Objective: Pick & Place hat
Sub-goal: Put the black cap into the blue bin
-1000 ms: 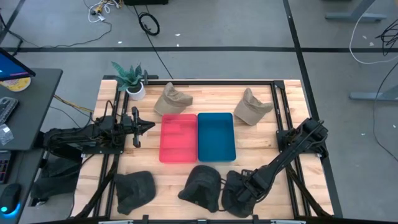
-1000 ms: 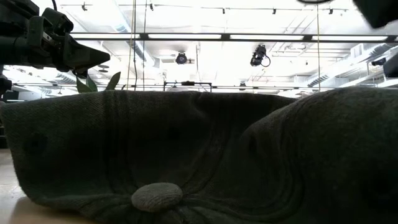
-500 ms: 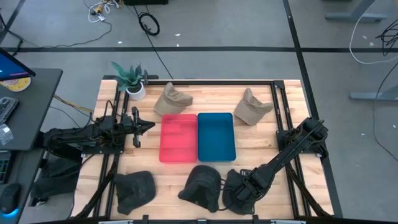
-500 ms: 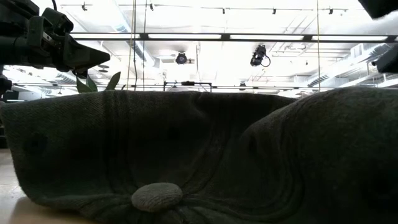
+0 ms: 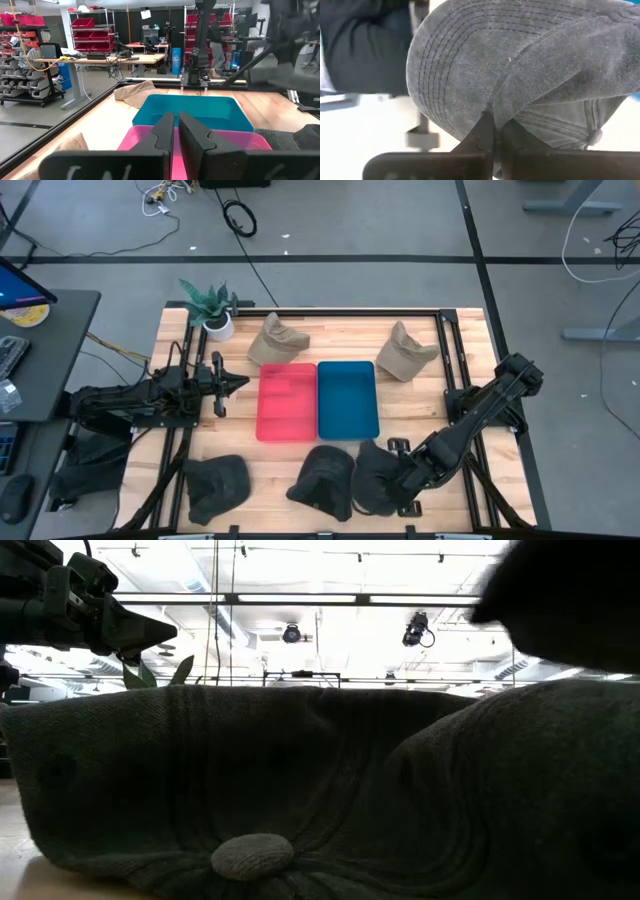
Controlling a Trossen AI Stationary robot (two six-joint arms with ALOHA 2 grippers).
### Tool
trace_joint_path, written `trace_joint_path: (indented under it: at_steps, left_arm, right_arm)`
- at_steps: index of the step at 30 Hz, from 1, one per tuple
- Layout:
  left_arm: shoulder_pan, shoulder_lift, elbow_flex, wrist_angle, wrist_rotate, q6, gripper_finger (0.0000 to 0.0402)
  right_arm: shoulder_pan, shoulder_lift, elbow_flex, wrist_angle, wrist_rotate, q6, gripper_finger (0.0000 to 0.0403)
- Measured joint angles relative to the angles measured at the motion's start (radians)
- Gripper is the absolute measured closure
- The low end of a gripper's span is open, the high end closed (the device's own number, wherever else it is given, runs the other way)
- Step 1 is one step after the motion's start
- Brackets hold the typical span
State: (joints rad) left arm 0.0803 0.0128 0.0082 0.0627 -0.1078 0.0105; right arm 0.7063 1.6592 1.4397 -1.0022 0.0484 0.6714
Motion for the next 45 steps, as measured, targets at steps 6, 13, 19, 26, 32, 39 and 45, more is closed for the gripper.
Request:
trace_joint_path:
  at_steps: [6, 13, 19, 26, 32, 39, 45]
  left_arm:
    - [0.000, 0.000, 0.000, 0.000, 0.000, 0.000, 0.0374]
    - [0.000, 0.000, 0.000, 0.000, 0.000, 0.000, 0.0374]
    - [0.000, 0.000, 0.000, 0.000, 0.000, 0.000, 0.0374]
    - [0.000, 0.000, 0.000, 0.000, 0.000, 0.000, 0.0374]
    - [0.000, 0.000, 0.000, 0.000, 0.000, 0.000, 0.0374]
    - [0.000, 0.000, 0.000, 0.000, 0.000, 0.000, 0.0374]
    - [0.000, 0.000, 0.000, 0.000, 0.000, 0.000, 0.0374]
  right_arm:
    - [-0.043, -0.016, 0.075, -0.106, 0.234, -0.282, 0.0399]
    - [-0.156, -0.016, 0.081, -0.074, 0.395, -0.575, 0.0399]
    - [-0.303, -0.016, 0.081, -0.077, 0.372, -0.672, 0.0399]
    - [-0.435, 0.006, 0.081, -0.077, 0.261, -0.798, 0.0399]
    - [-0.480, 0.057, 0.081, -0.077, 0.211, -0.848, 0.0399]
    - [-0.490, 0.155, 0.081, -0.074, 0.194, -0.882, 0.0399]
    - [-0.492, 0.220, 0.080, -0.076, 0.193, -0.898, 0.0399]
